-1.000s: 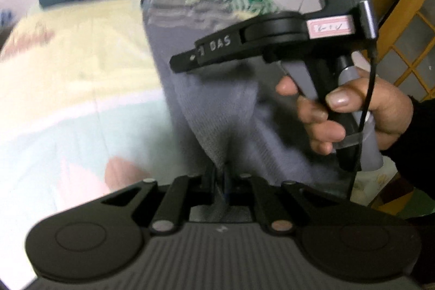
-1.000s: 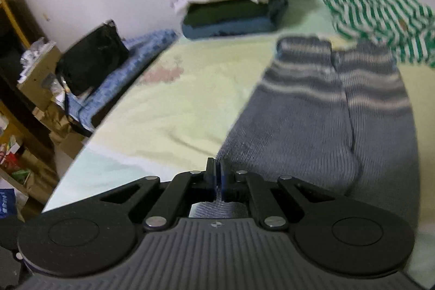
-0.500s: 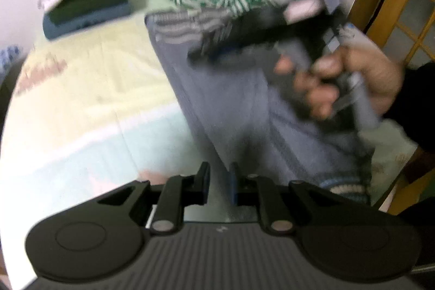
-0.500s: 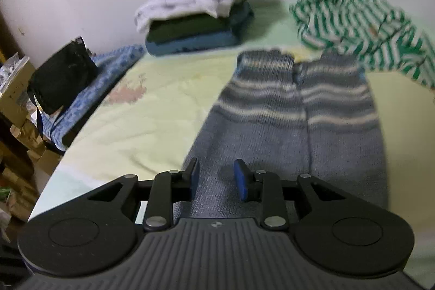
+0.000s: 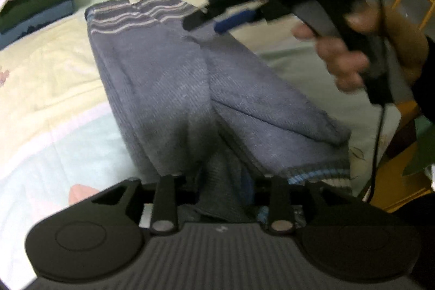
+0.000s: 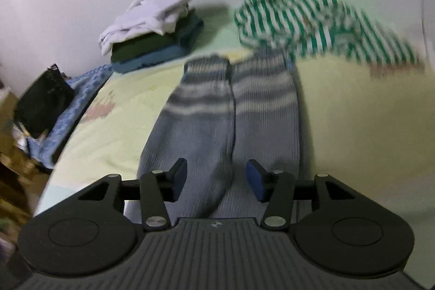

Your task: Fold clothes

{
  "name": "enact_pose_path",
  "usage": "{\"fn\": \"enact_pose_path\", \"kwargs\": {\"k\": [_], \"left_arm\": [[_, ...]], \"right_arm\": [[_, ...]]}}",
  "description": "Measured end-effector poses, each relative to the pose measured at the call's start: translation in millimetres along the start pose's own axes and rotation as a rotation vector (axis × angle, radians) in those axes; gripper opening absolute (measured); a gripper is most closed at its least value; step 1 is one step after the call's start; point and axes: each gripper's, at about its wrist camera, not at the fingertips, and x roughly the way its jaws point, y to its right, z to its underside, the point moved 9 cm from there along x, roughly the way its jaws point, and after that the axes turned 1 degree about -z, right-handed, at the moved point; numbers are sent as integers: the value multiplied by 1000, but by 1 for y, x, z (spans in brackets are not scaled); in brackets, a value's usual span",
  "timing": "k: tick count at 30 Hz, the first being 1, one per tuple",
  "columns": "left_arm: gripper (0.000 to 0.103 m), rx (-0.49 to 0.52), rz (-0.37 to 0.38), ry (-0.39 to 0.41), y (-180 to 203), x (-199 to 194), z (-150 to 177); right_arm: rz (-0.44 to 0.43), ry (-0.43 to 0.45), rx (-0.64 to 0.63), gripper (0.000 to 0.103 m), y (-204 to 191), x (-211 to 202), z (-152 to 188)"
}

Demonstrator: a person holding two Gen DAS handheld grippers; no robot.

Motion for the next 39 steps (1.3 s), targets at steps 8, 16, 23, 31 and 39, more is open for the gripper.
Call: {"fn": "enact_pose_path", "kwargs": {"k": [8, 16, 23, 31, 39], "left_arm": [[31, 96, -35, 20, 2, -14, -11], [27, -5, -123, 103, -57, 3, -75], [13, -65, -252, 58, -99, 48, -86], [16, -34, -245, 102, -78, 27, -96], [25, 10, -256, 33, -32, 36, -60]], "right_arm": [[92, -4, -16, 23, 1, 34, 13], [154, 79, 84, 30, 32, -14, 7], [194, 131, 184, 38, 59, -56, 28], [197, 102, 103, 39, 70, -61, 27], [-10, -81, -6, 40, 48, -50, 54]]}}
